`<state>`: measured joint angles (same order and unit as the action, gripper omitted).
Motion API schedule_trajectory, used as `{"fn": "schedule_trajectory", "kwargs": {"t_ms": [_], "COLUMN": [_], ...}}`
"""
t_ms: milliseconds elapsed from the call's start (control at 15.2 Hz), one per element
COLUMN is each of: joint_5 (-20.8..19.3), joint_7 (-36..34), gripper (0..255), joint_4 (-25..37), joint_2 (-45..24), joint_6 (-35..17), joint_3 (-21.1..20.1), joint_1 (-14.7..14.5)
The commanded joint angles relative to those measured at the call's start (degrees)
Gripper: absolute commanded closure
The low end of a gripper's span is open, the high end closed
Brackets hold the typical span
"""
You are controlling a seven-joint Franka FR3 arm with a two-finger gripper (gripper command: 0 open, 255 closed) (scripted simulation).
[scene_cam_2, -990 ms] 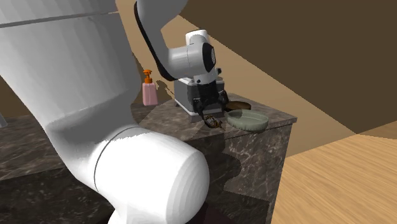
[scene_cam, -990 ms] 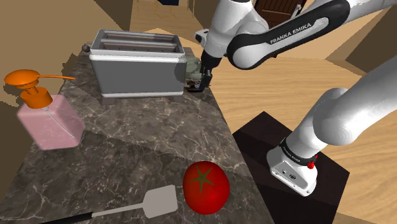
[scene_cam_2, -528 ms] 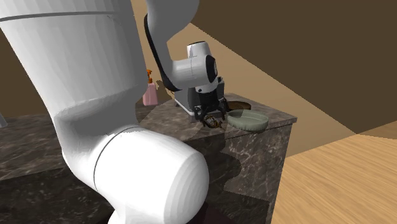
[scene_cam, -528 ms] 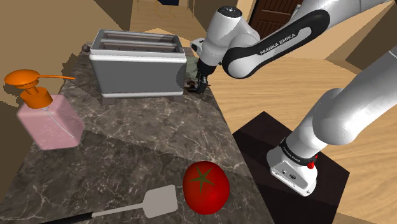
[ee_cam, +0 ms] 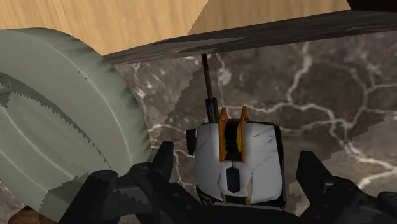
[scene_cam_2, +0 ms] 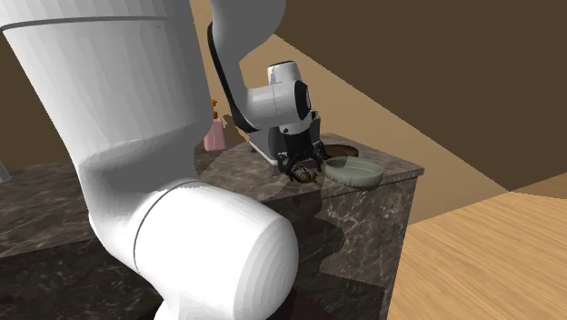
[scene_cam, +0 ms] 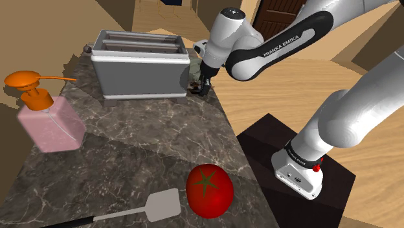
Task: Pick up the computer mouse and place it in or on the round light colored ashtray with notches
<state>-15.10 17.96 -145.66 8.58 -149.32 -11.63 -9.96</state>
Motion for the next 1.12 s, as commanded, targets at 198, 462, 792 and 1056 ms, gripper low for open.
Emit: {"fn": "schedule_trajectory", "kwargs": {"t_ms": [198,462,792,1056], "joint_5": [0.0,0.0,1.5,3.2], "joint_7": [0.0,0.0,1.4,3.0], "gripper": [255,255,255,255], "joint_4": [0.0,0.0,0.8,2.0], "joint_2": [0.0,0.0,1.8,4.0], "joint_6": [0.0,0.0,2.4,5.7], "joint_3": [0.0,0.0,0.2,0.6], "joint_1": [0.0,0.0,-0.5,-1.0]}}
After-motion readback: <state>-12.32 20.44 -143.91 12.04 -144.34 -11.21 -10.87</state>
